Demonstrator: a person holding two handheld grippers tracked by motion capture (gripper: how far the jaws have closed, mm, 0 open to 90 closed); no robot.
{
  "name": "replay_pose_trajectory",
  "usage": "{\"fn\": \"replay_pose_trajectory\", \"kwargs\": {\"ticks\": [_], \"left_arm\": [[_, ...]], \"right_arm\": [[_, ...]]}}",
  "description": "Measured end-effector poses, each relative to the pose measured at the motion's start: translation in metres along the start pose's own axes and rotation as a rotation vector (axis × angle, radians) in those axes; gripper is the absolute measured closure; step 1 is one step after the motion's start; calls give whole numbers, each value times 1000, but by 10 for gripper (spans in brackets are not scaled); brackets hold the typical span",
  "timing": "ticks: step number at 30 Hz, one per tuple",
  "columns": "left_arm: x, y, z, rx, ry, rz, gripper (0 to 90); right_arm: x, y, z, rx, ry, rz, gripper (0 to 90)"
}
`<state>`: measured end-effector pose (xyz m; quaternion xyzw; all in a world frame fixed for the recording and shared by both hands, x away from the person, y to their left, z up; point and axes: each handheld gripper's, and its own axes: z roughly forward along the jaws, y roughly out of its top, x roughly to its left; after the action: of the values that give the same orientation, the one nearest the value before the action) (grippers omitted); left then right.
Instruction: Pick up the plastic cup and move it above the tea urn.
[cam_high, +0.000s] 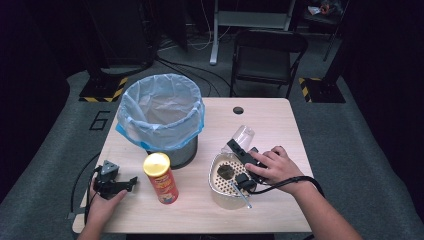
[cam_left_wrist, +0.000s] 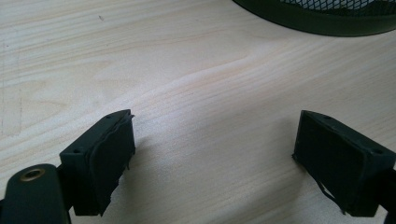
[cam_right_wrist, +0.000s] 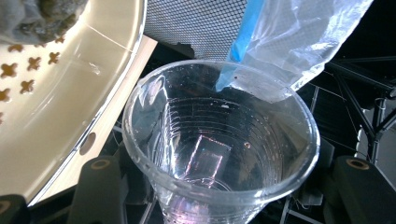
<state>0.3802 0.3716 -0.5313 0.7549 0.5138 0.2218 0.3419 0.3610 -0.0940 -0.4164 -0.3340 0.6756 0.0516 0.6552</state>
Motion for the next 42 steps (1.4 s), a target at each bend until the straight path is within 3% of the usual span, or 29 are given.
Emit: {"fn": "replay_pose_trajectory", "kwargs": {"ticks": [2,3,6,7,9,10,11,13,19,21,22,29,31,35,36,37,42], "left_arm": [[0,0,0,-1,0,-1,118],[0,0,0,-3,0,-4,118],[0,0,0,-1,0,-2,118],[0,0,0,0,0,0,118],[0,0,0,0,0,0,118],[0,0,0,0,0,0,118],[0,0,0,-1,0,-2,118],[0,0,0,-3,1,-3,118],[0,0,0,-1,0,-2,118],[0,0,0,1,0,1,118],[0,0,0,0,0,0,118],[0,0,0,4,-3,-3,118],[0,0,0,3,-2,-4,118],[0,0,0,5,-6,-4,119],[0,0,0,6,-6,-3,119],[0,0,0,6,-8,-6,119],[-1,0,1,0,-2,-11,118]], "right_arm": [[1,0,0,4,-18,8,374],[0,0,-1,7,-52,7,374],[-1,1,0,2,-78,-5,373],[-2,2,-1,2,-66,-19,373],[0,1,-1,10,-98,15,373],[-1,1,-1,8,-89,16,373],[-4,2,-1,1,-89,-22,373],[-2,1,-2,9,-96,4,372],[-3,1,-2,9,-103,-3,372],[-2,1,-3,18,-109,28,372],[-4,1,-2,13,-110,-3,371],[-2,3,-2,26,-138,37,369],[-1,3,-2,30,-145,77,369],[-1,4,-1,29,-156,98,369],[1,3,-1,34,-162,136,368],[-1,3,-1,33,-167,122,368],[-5,-1,-3,32,-185,286,365]]}}
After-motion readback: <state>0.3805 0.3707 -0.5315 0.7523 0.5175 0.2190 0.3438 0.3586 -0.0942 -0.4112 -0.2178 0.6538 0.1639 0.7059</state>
